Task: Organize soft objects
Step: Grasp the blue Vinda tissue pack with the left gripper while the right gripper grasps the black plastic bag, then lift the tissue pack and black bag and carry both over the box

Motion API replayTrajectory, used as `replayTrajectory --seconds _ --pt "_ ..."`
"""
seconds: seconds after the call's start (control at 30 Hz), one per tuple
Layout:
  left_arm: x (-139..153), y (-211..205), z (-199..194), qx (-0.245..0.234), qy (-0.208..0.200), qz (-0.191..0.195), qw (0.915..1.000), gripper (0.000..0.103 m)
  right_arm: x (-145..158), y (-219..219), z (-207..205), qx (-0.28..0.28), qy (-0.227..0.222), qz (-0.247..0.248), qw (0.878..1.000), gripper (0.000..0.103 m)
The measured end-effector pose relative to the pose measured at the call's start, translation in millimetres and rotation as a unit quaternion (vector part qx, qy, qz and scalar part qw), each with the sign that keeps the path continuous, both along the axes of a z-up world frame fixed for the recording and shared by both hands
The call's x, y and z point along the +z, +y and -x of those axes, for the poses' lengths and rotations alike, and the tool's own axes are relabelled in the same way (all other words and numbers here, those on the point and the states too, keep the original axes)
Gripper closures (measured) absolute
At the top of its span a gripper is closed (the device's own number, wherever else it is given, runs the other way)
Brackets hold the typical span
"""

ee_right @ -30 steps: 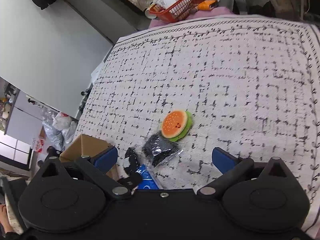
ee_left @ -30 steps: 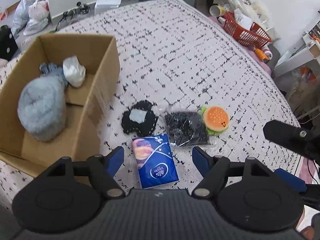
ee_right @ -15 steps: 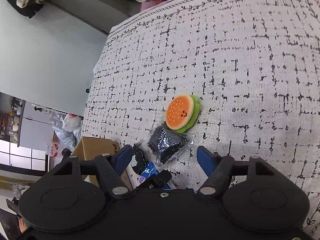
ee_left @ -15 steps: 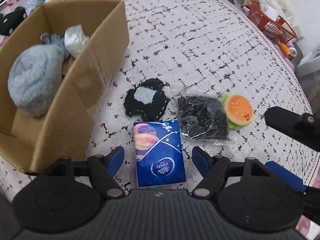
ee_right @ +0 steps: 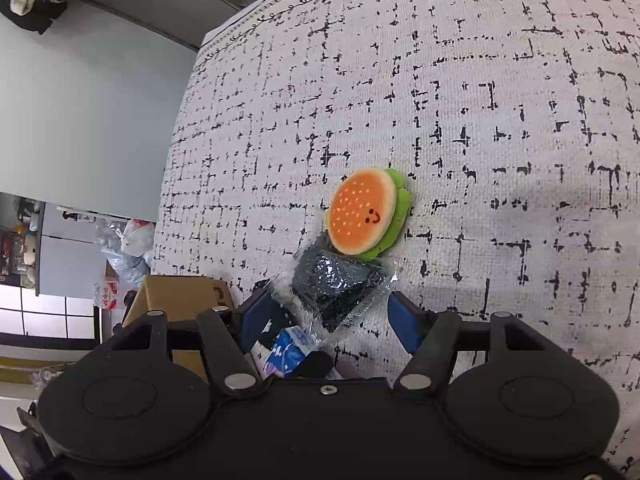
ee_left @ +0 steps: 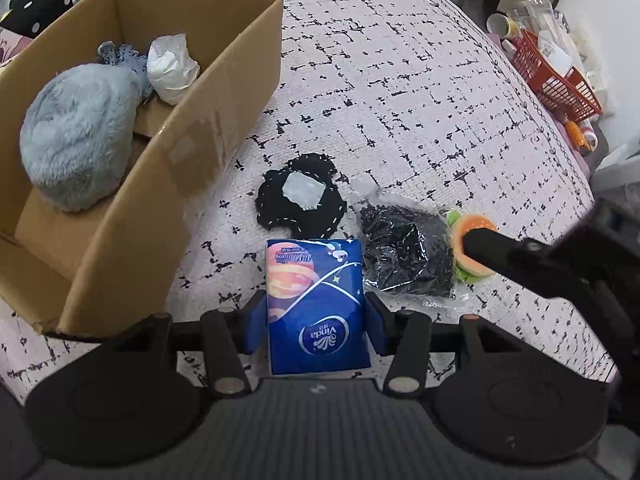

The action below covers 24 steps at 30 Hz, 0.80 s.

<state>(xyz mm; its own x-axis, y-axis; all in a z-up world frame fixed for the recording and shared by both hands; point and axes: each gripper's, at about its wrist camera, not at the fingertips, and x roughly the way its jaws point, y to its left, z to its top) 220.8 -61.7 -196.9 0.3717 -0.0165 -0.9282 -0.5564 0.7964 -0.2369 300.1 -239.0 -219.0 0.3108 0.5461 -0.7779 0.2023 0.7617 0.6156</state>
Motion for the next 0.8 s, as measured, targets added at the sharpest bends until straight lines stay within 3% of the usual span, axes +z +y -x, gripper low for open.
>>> replayTrajectory --seconds 0.33,0.43,0.57,0.8 --pt "3.9 6.1 0.3 0.017 0.002 0.011 0.9998 0.054 -17.1 7.6 -11.8 -0.012 0.011 0.018 1.0 0.042" --pt "4.7 6.4 1.0 0.017 0.003 0.013 0.9998 0.054 -21.4 10.6 -14.4 -0.012 0.01 0.029 0.999 0.054" --pt "9.8 5.0 4.5 0.015 -0.003 0.007 0.9999 0.053 -28.1 4.5 -14.4 -0.022 0.015 0.03 0.999 0.089" --pt "27.3 1.7 18.4 0.009 -0.021 0.0 0.9997 0.054 -8.8 -0.6 -1.3 -0.023 -0.024 0.032 0.999 0.095"
